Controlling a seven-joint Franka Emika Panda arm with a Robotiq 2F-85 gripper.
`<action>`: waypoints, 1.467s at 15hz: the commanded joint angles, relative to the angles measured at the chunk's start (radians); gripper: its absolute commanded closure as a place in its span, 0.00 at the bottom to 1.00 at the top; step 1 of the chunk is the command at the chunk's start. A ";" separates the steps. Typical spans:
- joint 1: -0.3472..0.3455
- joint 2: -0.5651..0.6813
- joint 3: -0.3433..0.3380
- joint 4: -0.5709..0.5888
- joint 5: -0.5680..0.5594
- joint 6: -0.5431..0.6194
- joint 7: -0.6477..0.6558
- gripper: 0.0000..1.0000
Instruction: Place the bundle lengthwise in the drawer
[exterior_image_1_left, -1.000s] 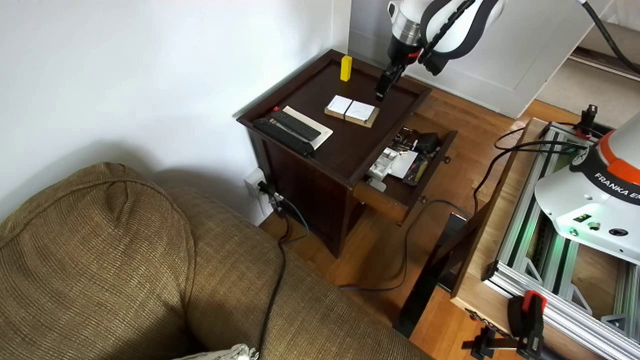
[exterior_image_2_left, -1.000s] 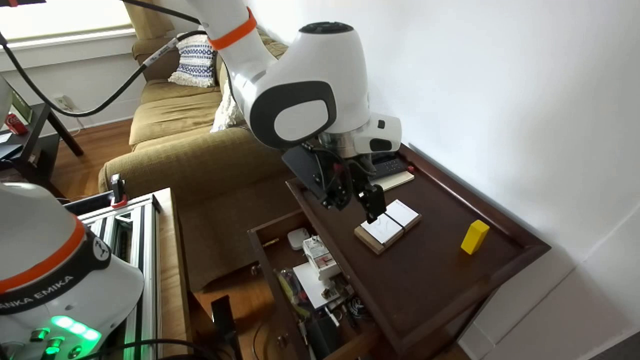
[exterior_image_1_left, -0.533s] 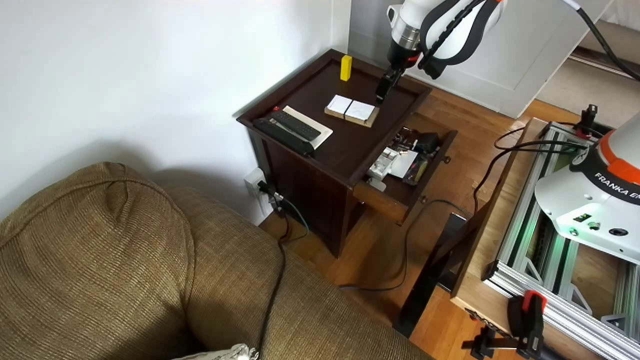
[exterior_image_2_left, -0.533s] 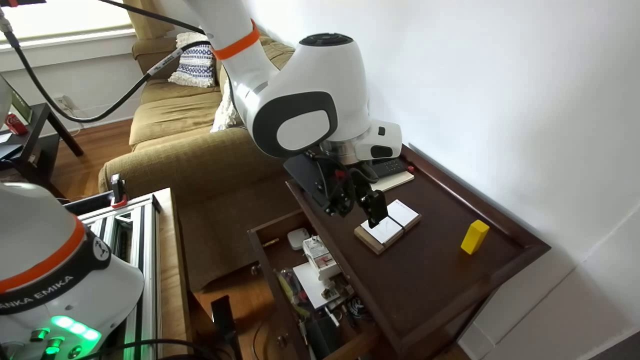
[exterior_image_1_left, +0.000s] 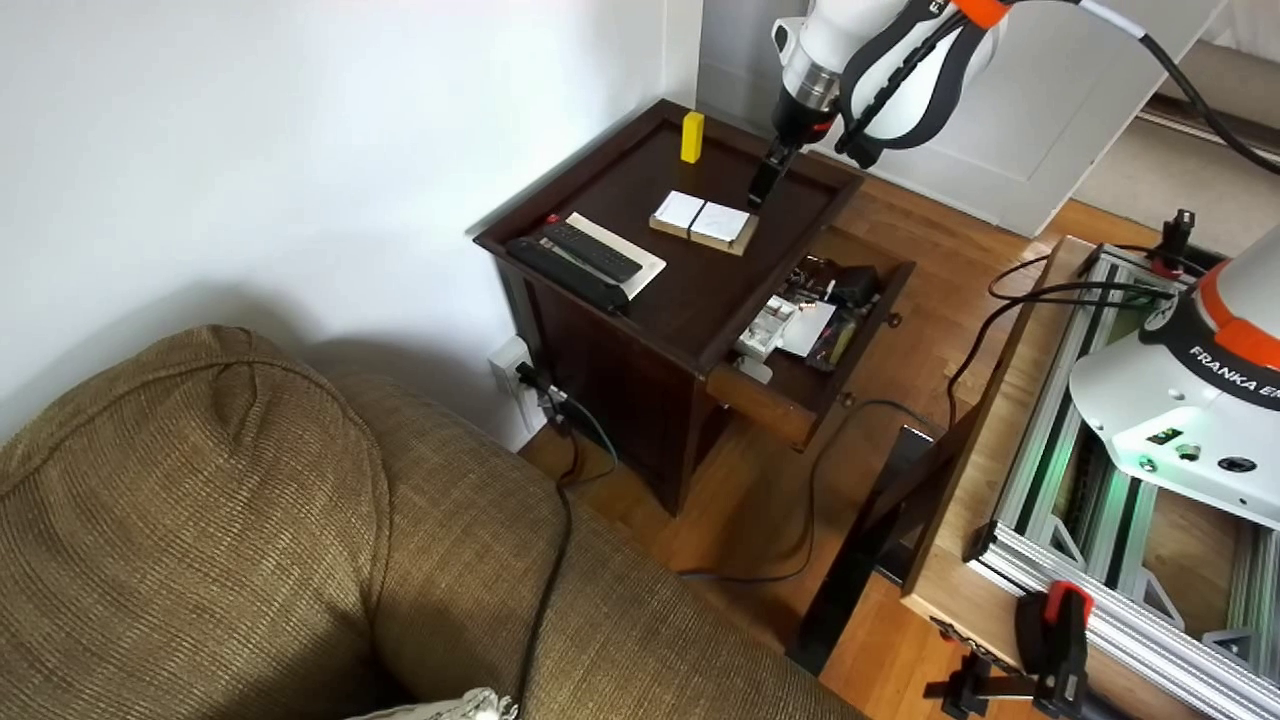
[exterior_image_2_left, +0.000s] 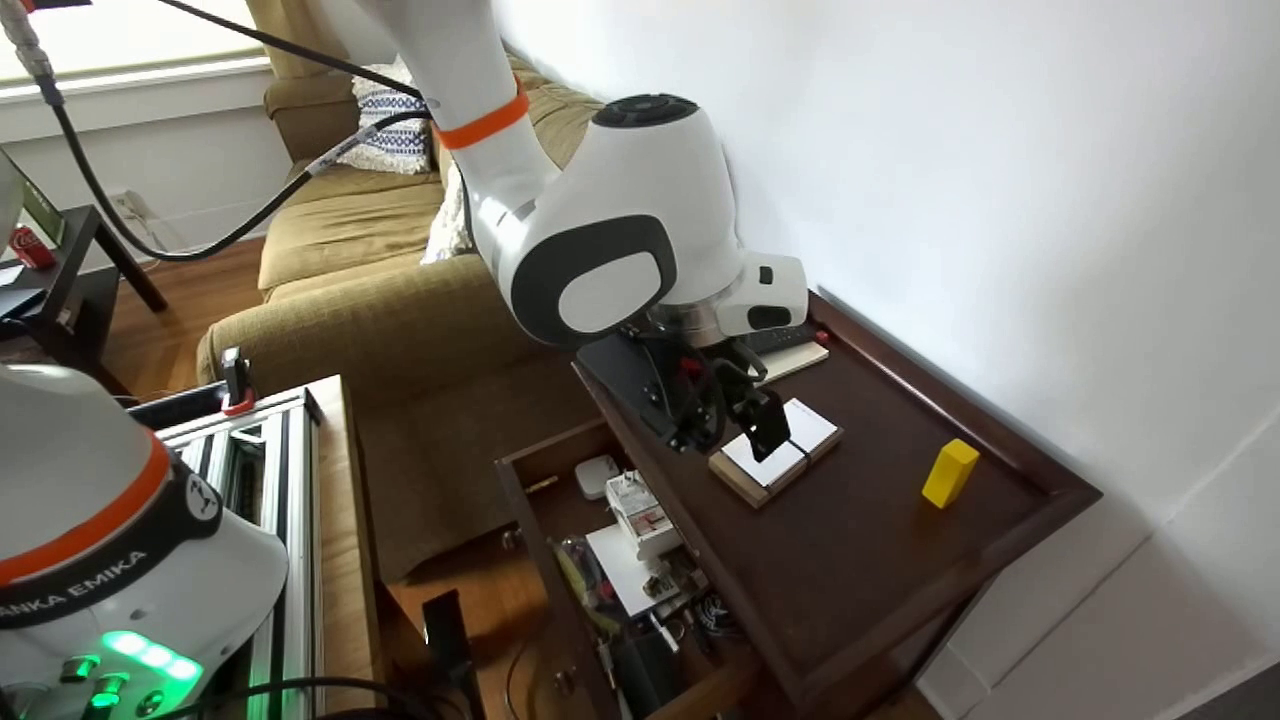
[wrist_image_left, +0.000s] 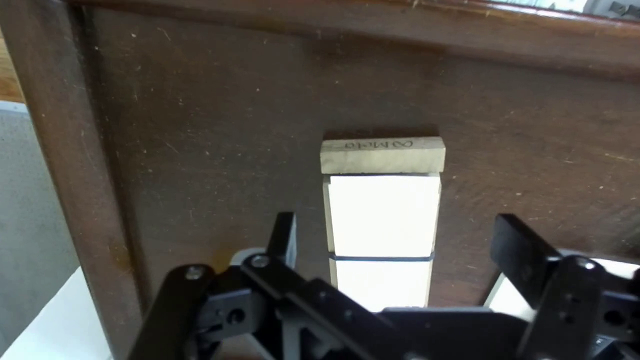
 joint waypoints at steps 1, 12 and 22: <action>-0.097 0.133 0.096 0.035 -0.002 0.169 -0.030 0.00; -0.112 0.378 0.075 0.195 -0.066 0.295 -0.041 0.00; -0.213 0.413 0.143 0.231 -0.128 0.282 -0.043 0.00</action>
